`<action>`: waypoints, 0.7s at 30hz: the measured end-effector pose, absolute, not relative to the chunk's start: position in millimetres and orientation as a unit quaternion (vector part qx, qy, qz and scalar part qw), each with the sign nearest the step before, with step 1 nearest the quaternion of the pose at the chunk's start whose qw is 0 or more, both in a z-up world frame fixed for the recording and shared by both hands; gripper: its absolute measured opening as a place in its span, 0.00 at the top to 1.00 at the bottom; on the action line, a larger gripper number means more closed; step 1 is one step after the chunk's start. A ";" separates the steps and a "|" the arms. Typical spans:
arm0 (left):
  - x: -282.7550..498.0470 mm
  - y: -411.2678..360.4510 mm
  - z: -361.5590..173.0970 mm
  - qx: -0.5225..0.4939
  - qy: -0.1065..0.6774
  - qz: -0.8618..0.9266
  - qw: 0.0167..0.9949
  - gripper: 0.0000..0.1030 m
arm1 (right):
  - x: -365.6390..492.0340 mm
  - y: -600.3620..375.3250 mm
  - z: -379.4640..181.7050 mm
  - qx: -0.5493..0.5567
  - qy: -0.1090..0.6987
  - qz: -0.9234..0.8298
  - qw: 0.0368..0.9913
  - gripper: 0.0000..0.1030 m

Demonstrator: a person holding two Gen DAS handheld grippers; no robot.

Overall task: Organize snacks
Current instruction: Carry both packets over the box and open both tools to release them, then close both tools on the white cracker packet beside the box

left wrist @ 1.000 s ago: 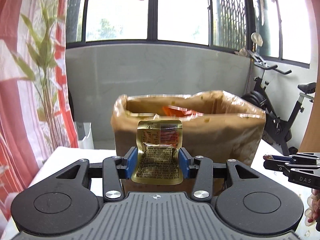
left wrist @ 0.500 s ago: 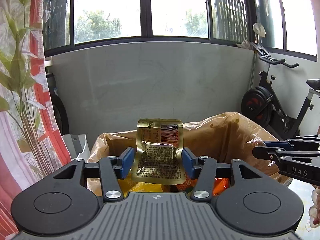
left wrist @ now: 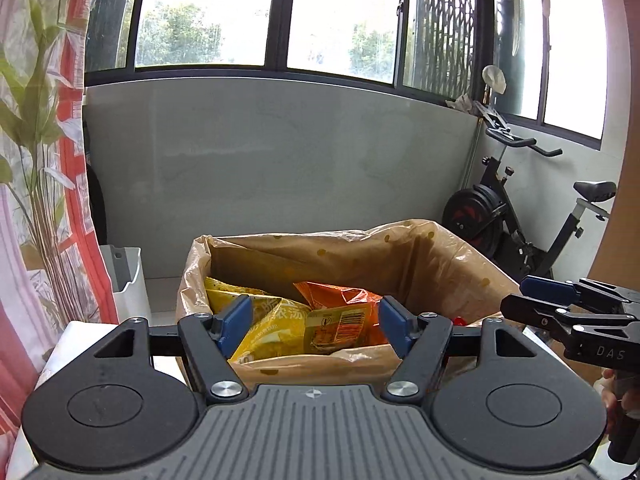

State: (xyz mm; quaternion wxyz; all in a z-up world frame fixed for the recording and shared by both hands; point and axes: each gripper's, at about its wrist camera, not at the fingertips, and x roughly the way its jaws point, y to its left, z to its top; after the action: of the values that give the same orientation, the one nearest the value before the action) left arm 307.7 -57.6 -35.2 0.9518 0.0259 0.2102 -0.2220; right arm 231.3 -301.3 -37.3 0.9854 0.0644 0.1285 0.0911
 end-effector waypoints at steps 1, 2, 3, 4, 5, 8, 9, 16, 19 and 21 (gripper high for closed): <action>297.9 -51.0 -34.7 0.023 0.206 -0.231 0.951 0.30 | 223.7 -298.0 -38.6 0.054 0.121 0.093 0.987 0.44; 290.3 -45.4 -34.5 0.017 0.204 -0.239 0.949 0.30 | 215.7 -295.1 -40.5 0.045 0.114 0.097 0.988 0.44; 282.4 -38.6 -35.5 0.011 0.205 -0.247 0.947 0.30 | 209.7 -293.0 -42.4 0.041 0.110 0.101 0.988 0.44; 276.2 -33.6 -37.1 0.002 0.206 -0.254 0.945 0.31 | 203.2 -288.4 -45.3 0.039 0.106 0.105 0.988 0.44; 270.8 -28.9 -39.9 -0.006 0.208 -0.257 0.944 0.31 | 196.5 -286.2 -48.4 0.041 0.103 0.106 0.988 0.44; 256.4 -18.0 -54.2 -0.032 0.218 -0.266 0.938 0.32 | 178.8 -277.9 -60.1 0.048 0.098 0.114 0.987 0.44; 253.3 -16.5 -60.0 -0.036 0.224 -0.270 0.936 0.34 | 174.2 -274.7 -64.6 0.046 0.099 0.117 0.987 0.44; 255.5 -20.9 -121.5 -0.069 0.307 -0.279 0.907 0.37 | 168.0 -260.0 -110.3 0.029 0.162 0.132 0.978 0.44; 264.0 -31.2 -152.2 -0.062 0.337 -0.273 0.899 0.39 | 176.8 -255.1 -135.1 0.018 0.200 0.133 0.971 0.44; 269.2 -39.7 -176.1 -0.053 0.356 -0.260 0.896 0.41 | 187.8 -250.9 -152.5 0.012 0.236 0.128 0.963 0.44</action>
State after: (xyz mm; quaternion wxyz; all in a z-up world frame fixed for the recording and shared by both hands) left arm 269.2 -39.7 -176.1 0.8958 -0.0526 0.3565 -0.2602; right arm 187.8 -250.9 -152.5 0.9630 0.0119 0.2365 0.1284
